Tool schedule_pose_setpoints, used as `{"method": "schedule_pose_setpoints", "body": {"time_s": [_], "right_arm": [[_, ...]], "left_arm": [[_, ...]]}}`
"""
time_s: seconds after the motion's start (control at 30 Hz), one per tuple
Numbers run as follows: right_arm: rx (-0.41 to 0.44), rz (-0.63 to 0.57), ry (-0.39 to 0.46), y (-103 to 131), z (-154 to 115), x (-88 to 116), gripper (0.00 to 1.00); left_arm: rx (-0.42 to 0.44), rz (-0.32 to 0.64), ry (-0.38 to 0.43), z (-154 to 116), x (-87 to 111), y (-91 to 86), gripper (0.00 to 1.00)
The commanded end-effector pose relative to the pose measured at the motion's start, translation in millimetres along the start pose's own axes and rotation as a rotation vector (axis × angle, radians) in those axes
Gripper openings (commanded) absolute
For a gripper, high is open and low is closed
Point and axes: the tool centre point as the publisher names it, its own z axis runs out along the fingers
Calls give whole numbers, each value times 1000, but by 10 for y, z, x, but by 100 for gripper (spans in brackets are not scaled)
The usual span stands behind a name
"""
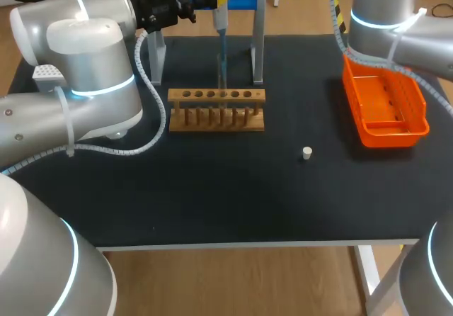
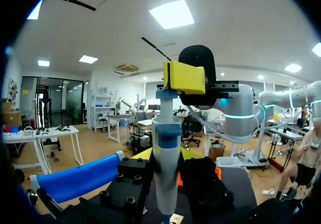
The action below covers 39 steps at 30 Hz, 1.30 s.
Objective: Invert the test tube, pick up the pipette, mount the tip to pipette, aspirate from beaker and dispense into the tube, eject the tip, return the pipette, and cap with the stopper.
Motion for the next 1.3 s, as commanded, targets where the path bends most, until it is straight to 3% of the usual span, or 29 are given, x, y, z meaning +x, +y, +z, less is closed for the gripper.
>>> {"method": "schedule_pose_setpoints", "body": {"time_s": [0.03, 0.8, 1.07, 1.13, 1.2, 1.3], "right_arm": [[0, 4, -1, -75, -15, 20, 0], [0, 44, -6, -264, -48, -26, 0], [-62, -48, 6, 26, -158, -33, 0], [-59, -60, 5, 55, -222, -17, 43], [-62, -66, -3, 67, -308, 4, 100], [-66, -78, -11, 61, -446, 51, 100]], "left_arm": [[5, 1, -1, 10, -7, -20, 0], [5, 1, -1, 10, -7, -20, 0], [5, 1, -1, 10, -7, -20, 0], [5, 1, -1, 10, -7, -20, 0], [5, 1, -1, 10, -7, -20, 0], [5, 1, -1, 10, -7, -20, 0]]}}
